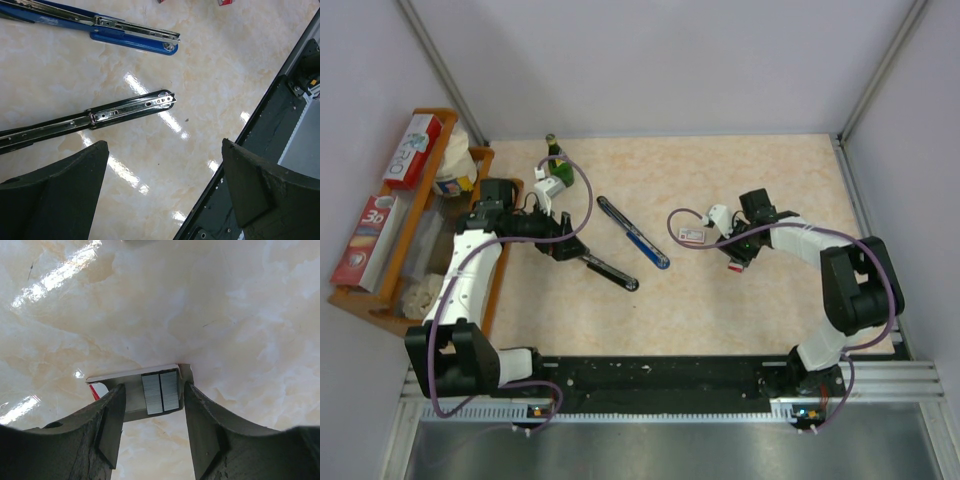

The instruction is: Load the staples into the stapler

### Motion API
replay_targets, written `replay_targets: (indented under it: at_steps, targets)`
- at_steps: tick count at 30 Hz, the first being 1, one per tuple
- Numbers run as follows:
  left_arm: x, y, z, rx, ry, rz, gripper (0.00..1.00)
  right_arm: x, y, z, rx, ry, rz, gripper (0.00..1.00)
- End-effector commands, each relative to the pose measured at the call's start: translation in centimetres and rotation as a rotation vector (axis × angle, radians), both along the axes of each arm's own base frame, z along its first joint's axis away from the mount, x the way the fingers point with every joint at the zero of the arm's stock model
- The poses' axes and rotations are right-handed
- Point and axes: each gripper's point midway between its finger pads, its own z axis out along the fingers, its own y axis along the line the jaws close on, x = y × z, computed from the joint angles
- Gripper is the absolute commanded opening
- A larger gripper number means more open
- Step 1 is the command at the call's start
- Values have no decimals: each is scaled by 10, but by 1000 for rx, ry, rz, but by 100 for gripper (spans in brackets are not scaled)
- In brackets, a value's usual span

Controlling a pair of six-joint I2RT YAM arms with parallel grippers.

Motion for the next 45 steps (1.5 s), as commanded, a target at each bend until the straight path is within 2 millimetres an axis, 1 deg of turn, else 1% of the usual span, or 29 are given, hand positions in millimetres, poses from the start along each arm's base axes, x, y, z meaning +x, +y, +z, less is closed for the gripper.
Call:
replay_targets:
  at_steps: [1,6,13,19,26,31,38,45]
  targets:
    - [2,-1,4,-21,-37,-14,99,4,-2,-1,-5,12,-21,51]
    - [3,-1,3,-25,-34,-15,99,3,-6,-4,-9,28,-35,52]
    - [2,-1,3,-33,-34,-15,99,0,-7,-7,12,71,-46,50]
    - [2,-1,2,-38,-32,-14,99,-2,-8,-5,34,93,-59,50]
    - [2,-1,5,-46,-38,-13,99,-1,-12,-8,23,105,-79,46]
    - [2,0,4,-51,-35,-12,99,4,-19,-9,16,106,-118,42]
    - [1,-1,5,-59,-34,-15,99,11,-27,-3,35,93,-168,38]
    - [1,-1,5,-63,-34,-17,99,16,-27,5,44,65,-181,34]
